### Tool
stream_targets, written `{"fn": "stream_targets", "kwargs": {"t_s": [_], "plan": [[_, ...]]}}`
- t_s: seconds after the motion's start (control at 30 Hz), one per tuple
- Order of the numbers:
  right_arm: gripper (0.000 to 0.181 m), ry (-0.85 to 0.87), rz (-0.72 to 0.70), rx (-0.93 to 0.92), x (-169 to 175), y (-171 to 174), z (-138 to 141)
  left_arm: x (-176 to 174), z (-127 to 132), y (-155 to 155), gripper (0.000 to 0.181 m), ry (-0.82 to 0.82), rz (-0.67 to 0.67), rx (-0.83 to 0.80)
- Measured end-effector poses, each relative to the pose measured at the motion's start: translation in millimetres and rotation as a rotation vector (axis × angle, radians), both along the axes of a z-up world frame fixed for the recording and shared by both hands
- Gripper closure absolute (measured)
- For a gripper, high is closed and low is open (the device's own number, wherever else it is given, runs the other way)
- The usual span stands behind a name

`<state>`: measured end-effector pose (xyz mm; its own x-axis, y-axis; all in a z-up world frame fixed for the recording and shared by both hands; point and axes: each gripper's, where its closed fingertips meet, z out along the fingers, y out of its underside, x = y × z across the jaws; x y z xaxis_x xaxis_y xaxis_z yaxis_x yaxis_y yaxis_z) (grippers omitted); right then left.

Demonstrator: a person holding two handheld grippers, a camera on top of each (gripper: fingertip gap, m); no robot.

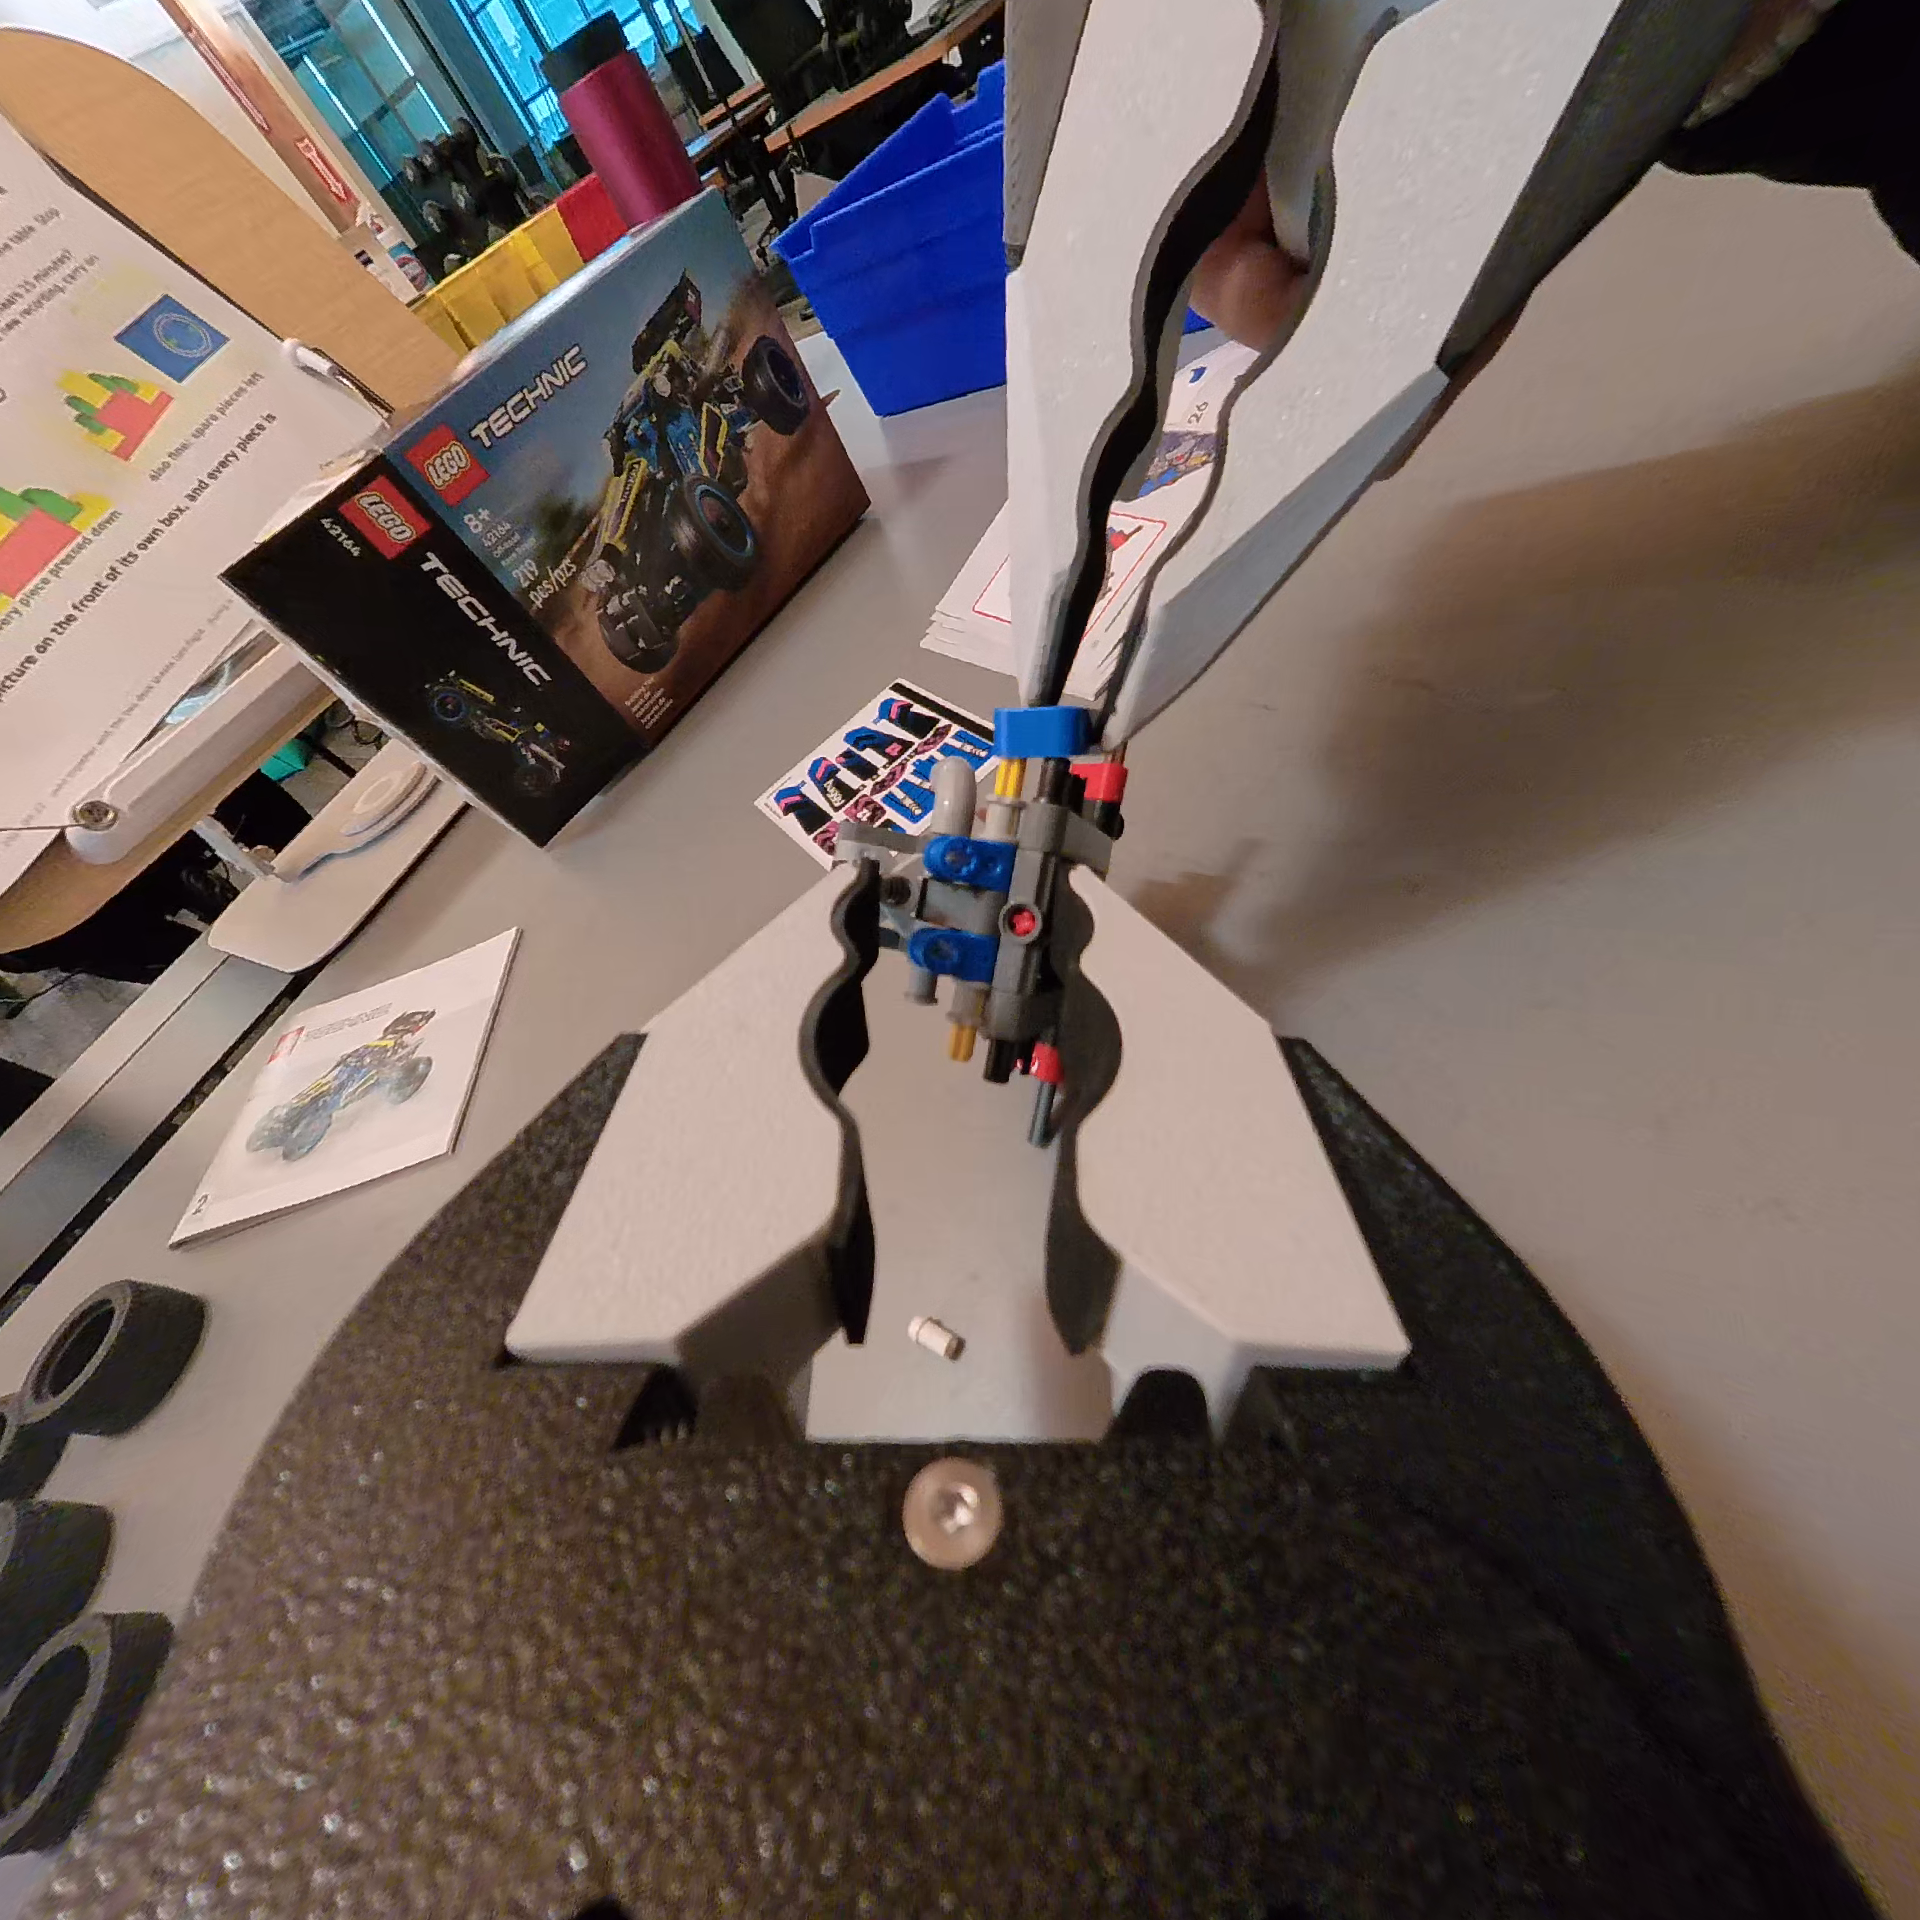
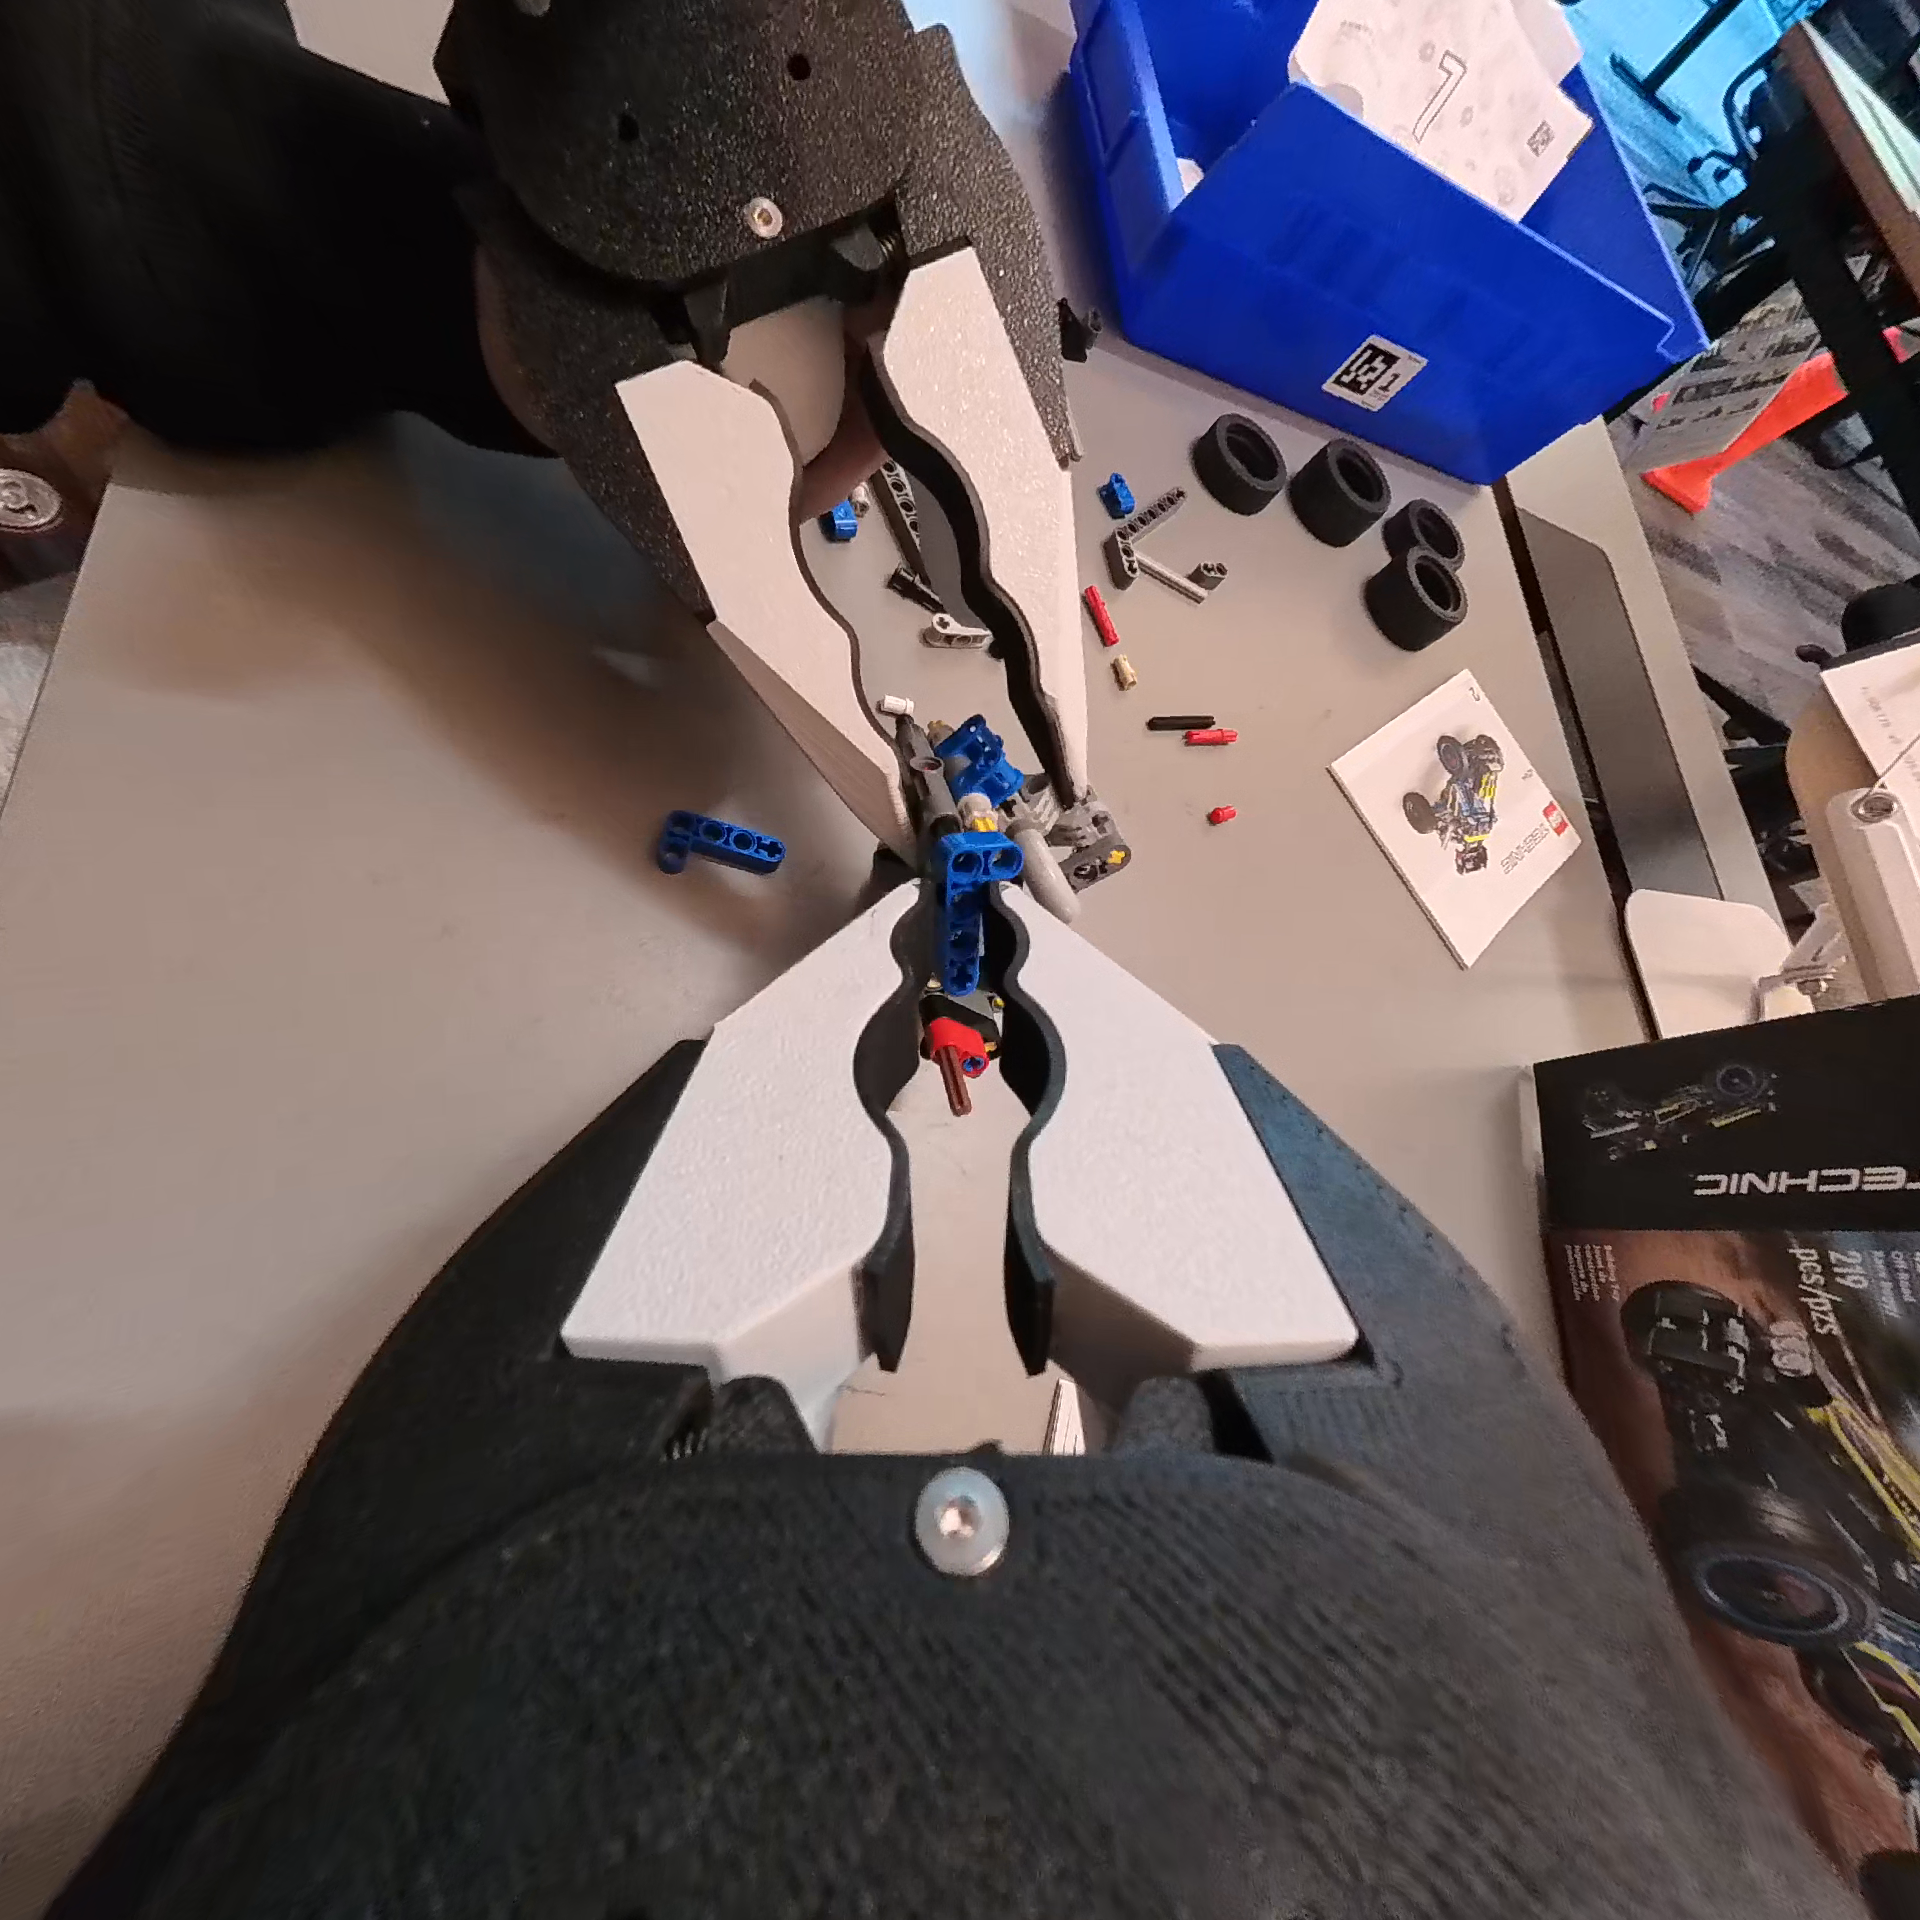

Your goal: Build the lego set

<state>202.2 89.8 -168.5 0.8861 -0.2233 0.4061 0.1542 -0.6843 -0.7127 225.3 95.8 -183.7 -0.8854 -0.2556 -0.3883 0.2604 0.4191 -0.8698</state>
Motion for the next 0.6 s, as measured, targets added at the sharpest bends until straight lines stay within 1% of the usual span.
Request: {"fn": "stream_targets", "kwargs": {"t_s": [0.07, 0.17, 0.43, 0.6], "plan": [[0.175, 0.003, -0.002, -0.029, 0.4, -0.1, -3.0, -0.4, -0.4, -0.4, 0.151, -0.005, 0.001, 0.006], [0.176, -0.046, -0.006, -0.094, 1.0, 0.3, -3.1, -0.2, -0.2, 0.1, 0.151, -0.009, 0.005, 0.011], [0.176, -0.317, -0.062, -0.429, 4.5, -1.6, -5.6, 2.7, -0.7, 0.4, 0.151, -0.034, 0.04, 0.048], [0.176, -0.407, -0.066, -0.583, 7.3, -1.3, -6.4, 4.8, -0.5, 1.3, 0.152, -0.041, 0.057, 0.045]]}}
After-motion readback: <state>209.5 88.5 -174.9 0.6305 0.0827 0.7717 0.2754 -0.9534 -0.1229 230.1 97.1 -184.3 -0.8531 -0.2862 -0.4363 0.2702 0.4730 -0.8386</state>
